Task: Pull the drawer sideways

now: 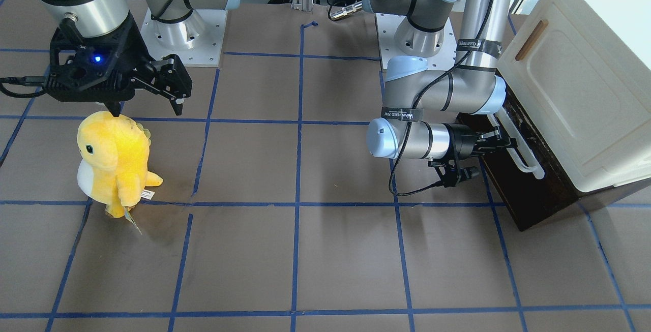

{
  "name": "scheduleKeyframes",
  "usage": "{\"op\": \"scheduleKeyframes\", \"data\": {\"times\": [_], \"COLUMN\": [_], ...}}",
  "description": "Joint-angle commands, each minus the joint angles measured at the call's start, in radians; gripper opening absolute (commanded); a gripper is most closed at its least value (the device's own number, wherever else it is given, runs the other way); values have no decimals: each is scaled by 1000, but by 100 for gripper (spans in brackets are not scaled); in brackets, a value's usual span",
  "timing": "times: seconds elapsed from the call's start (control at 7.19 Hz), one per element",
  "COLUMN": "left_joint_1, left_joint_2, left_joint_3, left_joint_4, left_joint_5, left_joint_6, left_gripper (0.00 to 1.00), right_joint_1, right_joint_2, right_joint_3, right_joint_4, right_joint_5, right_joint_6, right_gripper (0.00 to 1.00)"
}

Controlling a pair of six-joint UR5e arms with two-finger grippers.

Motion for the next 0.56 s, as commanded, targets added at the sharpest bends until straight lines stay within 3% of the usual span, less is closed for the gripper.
{"op": "scheduleKeyframes", "data": {"times": [0.0, 0.42], "left_joint_1": [-1, -1], "left_joint_2": [0, 0], "left_joint_3": [3, 4], "left_joint_4": [1, 4], "left_joint_5": [0, 0], "left_joint_6": [0, 3], "left_gripper": [18, 15], "right_joint_1": [0, 0], "right_joint_2": [0, 0], "right_joint_3": [0, 0], "right_joint_4": [0, 0], "right_joint_5": [0, 0], "right_joint_6": [0, 0], "right_gripper": [100, 100]}}
